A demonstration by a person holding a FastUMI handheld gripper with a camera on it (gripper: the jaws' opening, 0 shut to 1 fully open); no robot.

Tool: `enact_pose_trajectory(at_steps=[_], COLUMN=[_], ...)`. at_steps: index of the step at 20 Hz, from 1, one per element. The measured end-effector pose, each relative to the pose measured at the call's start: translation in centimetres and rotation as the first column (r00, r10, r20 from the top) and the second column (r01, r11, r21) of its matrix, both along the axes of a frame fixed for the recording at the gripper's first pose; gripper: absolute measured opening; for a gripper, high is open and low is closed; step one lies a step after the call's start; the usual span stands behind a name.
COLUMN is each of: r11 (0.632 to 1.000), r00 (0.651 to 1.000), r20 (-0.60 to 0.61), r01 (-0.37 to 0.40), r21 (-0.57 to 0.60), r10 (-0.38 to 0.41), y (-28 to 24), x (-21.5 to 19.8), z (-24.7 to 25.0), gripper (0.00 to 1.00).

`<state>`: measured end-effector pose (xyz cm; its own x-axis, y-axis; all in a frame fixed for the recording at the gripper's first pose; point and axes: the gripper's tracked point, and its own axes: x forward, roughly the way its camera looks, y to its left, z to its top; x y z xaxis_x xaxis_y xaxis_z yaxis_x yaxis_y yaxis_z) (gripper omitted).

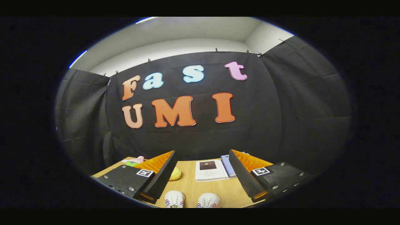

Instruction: Open the storage box then place both shoes into the box .Put the left shoe in first, then the right shoe, with the right side of both shoes facing outward in a uniform manner.

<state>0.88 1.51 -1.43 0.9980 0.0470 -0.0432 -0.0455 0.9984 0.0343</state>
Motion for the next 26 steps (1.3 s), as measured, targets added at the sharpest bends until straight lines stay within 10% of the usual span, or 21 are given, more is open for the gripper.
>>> enact_pose_trajectory(at_steps=[11,26], r11=[1.0,0.956], r00=[1.0,0.926], r20=[-0.016,-0.27], r01=[0.002,-0.212], r21=[0.015,0.205], r10=[-0.002,0.263], y=[-0.2,8.9], x=[0.2,1.3], z=[-0.5,-10.4], gripper=[0.98,0.98])
